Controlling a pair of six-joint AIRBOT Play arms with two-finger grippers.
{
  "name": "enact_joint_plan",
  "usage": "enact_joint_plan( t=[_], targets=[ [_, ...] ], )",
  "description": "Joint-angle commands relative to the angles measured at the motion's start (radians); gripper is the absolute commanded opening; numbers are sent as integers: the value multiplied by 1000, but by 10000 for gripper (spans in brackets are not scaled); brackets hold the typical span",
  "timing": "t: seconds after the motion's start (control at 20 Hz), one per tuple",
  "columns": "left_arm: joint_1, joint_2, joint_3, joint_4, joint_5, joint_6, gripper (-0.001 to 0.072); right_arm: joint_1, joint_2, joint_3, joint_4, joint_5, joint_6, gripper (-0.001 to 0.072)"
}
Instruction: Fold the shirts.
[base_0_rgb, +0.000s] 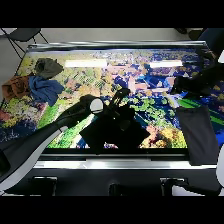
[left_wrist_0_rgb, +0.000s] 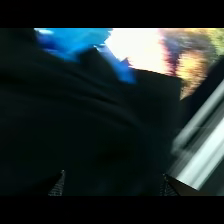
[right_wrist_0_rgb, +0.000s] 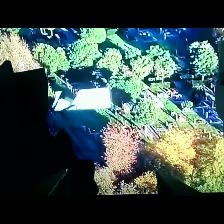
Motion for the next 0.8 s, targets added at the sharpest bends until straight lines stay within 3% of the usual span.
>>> enact_joint_plan(
  t=[0.0,0.25,0.3,0.55,0.75],
  targets=[
    [160,26,73,135,-190,5,707,0,2,-67,15,-13,-10,638],
    [486,114,-126,142,-311,11,700,0,2,-410,105,-60,-52,624],
    [521,123,-214,127,-301,11,644,0,2,-476,167,-75,-74,624],
    [555,114,-479,-91,-67,73,642,0,2,-666,328,-157,-159,624],
    [528,51,-487,-121,-45,92,641,0,2,-690,337,-159,-200,652]
  ],
)
